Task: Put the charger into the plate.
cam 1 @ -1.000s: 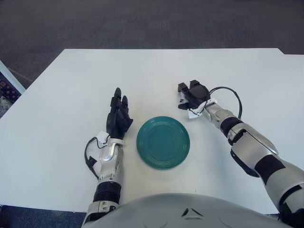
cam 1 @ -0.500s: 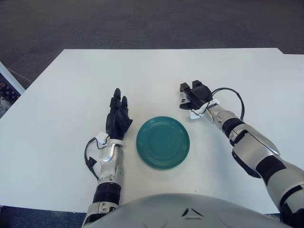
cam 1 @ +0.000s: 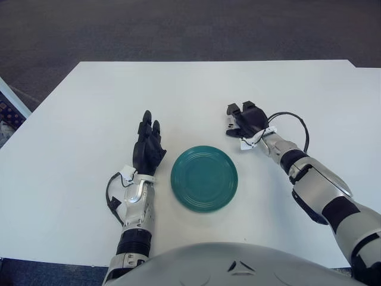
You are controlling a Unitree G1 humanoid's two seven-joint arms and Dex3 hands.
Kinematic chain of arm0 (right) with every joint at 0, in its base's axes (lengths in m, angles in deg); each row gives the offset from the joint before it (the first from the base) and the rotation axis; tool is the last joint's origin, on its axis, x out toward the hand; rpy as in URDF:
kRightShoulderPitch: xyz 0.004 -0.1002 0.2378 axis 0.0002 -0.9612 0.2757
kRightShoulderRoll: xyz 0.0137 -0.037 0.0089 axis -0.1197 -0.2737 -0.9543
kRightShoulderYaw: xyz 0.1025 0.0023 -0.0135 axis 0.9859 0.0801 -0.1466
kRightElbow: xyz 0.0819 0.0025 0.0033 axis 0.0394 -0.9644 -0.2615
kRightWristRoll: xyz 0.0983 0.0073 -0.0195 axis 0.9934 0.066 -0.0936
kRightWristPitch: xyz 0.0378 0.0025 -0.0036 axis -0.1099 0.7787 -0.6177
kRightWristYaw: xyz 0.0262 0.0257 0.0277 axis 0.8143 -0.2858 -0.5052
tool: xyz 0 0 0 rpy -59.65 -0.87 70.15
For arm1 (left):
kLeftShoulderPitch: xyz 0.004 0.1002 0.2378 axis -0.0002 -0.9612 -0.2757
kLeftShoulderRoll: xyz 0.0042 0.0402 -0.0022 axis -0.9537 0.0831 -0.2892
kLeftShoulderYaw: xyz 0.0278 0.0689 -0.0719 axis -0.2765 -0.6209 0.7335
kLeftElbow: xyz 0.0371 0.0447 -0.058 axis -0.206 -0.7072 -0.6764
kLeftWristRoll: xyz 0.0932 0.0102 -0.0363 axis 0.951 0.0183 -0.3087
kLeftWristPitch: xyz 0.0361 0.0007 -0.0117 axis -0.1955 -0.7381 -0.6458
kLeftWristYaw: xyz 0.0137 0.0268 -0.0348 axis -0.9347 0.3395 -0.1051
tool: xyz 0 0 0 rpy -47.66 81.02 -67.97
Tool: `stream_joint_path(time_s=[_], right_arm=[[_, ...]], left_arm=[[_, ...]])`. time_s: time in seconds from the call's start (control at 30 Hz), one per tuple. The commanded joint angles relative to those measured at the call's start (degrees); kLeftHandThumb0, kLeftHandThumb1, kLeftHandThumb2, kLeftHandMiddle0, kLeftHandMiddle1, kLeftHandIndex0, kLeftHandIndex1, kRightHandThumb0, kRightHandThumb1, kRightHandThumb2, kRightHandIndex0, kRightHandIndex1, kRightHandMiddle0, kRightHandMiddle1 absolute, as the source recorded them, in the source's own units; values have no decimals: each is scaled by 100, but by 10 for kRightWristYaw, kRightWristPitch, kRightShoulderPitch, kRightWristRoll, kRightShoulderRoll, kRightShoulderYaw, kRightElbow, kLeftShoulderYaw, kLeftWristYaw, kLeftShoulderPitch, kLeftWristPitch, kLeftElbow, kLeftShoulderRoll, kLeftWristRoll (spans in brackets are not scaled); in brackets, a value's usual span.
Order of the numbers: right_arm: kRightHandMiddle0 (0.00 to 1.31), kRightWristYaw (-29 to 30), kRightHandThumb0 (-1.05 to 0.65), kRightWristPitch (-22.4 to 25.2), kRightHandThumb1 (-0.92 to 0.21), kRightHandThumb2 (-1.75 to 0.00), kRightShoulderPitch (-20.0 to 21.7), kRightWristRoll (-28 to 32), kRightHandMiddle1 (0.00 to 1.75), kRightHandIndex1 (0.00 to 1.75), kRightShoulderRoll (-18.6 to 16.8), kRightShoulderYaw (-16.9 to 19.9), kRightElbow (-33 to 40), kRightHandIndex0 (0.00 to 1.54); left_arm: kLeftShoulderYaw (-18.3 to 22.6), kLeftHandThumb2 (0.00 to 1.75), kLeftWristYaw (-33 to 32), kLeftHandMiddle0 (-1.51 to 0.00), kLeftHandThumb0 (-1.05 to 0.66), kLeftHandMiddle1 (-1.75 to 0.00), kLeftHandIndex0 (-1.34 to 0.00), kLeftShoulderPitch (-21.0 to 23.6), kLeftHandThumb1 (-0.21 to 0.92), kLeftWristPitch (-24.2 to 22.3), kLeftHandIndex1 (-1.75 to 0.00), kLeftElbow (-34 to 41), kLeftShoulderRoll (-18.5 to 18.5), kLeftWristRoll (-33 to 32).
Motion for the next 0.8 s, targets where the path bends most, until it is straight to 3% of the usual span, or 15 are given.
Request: stream_joint_path(time_s=[0.0,0.13,0.3,0.6,0.77], right_arm=[[85,0,-56,-19,-92,-73,0,7,175,175,11,10,26,94],[83,9,-52,-38,-92,-69,5,13,175,175,21,25,49,94],[84,-12,-49,-100,-92,-65,41,33,175,175,53,60,112,94],[82,-128,-47,-120,-92,-63,-17,54,175,175,122,117,400,92],[78,-188,-46,-120,-92,-63,-46,76,175,175,130,134,475,92]], left_arm=[[1,92,4,0,-105,0,-1,-41,92,0,-1,-36,17,-10],[3,92,3,0,-105,0,-1,-41,92,3,-1,-38,17,-10],[3,92,-3,0,-105,0,-1,-40,92,2,-1,-41,16,-2],[1,92,-7,0,-105,0,0,-41,92,-6,-1,-40,13,4],[-1,92,-8,0,-105,0,0,-43,92,-8,0,-38,11,9]])
